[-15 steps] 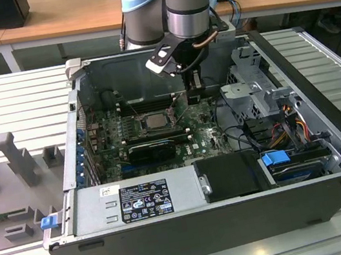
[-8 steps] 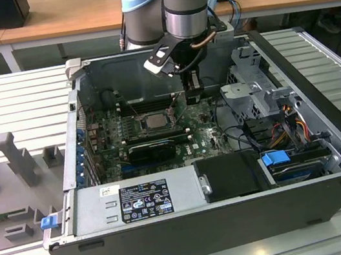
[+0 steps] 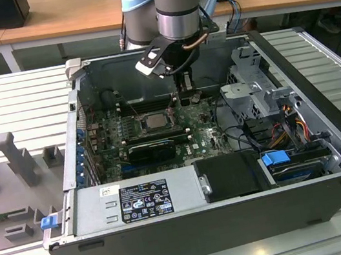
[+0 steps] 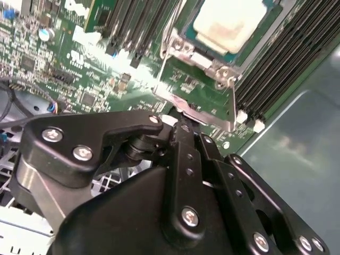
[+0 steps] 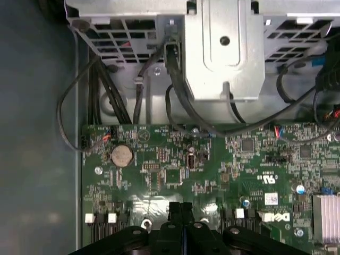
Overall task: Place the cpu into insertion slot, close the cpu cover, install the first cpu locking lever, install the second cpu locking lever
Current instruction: 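Close the cpu cover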
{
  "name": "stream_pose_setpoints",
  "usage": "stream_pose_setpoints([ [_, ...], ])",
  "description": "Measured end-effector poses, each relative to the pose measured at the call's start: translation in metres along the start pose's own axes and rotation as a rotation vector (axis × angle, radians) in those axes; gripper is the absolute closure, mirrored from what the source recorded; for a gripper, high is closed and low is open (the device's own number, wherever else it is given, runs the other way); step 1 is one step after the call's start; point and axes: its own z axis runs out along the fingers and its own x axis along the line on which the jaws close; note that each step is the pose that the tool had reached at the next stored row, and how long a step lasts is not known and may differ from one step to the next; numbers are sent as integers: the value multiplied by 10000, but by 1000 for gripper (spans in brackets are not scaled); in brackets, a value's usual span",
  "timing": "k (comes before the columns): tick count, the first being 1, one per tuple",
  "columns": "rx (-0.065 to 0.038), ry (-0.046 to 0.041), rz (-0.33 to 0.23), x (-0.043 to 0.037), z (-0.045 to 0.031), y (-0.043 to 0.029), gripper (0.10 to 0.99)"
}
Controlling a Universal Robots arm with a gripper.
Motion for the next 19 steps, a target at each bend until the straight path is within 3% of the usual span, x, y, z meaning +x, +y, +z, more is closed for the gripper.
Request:
stream_pose_setpoints([
  [1,-1,3,0,-2,-4,-78,980],
  [5,0,7,1,-5,-10,-191,980],
  [8,-1,11,2,-8,-10,-327,980],
  [13,7,17,-12,-11,99,-526,980],
  [19,8,21,-13,-13,97,-592,980],
])
